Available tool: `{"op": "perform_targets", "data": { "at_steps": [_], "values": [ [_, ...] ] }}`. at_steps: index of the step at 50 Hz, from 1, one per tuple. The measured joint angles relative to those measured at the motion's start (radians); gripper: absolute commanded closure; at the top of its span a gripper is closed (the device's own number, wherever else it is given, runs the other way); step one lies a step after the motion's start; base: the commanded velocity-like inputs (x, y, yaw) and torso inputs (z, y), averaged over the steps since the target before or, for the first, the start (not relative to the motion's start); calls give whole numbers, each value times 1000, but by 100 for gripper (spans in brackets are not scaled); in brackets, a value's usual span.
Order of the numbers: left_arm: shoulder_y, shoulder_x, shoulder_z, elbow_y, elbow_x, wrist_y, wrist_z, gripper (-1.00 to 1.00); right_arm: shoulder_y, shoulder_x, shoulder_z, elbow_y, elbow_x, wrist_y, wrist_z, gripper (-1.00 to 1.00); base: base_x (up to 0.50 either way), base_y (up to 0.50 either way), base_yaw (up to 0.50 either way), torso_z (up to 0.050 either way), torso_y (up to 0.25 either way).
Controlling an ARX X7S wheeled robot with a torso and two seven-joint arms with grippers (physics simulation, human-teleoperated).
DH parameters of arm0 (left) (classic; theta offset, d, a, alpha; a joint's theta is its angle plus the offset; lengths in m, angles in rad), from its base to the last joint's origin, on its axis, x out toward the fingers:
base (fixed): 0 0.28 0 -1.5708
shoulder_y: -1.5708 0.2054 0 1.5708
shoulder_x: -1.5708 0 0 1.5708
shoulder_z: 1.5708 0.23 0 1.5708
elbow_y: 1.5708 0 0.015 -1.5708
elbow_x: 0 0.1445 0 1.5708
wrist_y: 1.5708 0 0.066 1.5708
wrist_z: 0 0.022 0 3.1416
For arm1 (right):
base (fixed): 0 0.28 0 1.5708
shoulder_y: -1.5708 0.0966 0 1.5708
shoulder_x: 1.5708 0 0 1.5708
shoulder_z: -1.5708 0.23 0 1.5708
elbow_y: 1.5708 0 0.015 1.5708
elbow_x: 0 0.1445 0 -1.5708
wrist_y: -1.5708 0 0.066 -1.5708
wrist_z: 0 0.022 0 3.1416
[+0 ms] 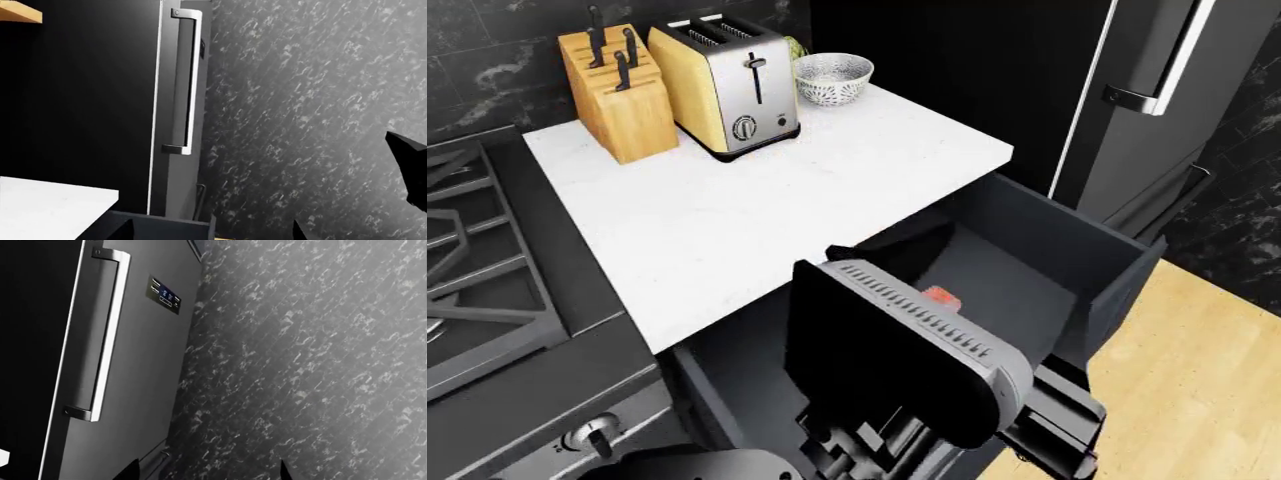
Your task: Close the right drawer.
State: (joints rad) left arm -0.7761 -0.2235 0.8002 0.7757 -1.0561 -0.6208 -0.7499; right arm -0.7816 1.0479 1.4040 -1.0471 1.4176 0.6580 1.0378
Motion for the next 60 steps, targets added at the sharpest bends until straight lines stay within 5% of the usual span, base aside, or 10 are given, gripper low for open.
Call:
{"op": "perform_targets", "data": {
  "at_steps": [60],
  "values": [
    [224, 115, 286, -361, 221, 240, 320, -100, -3, 1, -104, 0, -75, -56, 5, -100, 0, 0, 0, 0, 0]
  ]
}}
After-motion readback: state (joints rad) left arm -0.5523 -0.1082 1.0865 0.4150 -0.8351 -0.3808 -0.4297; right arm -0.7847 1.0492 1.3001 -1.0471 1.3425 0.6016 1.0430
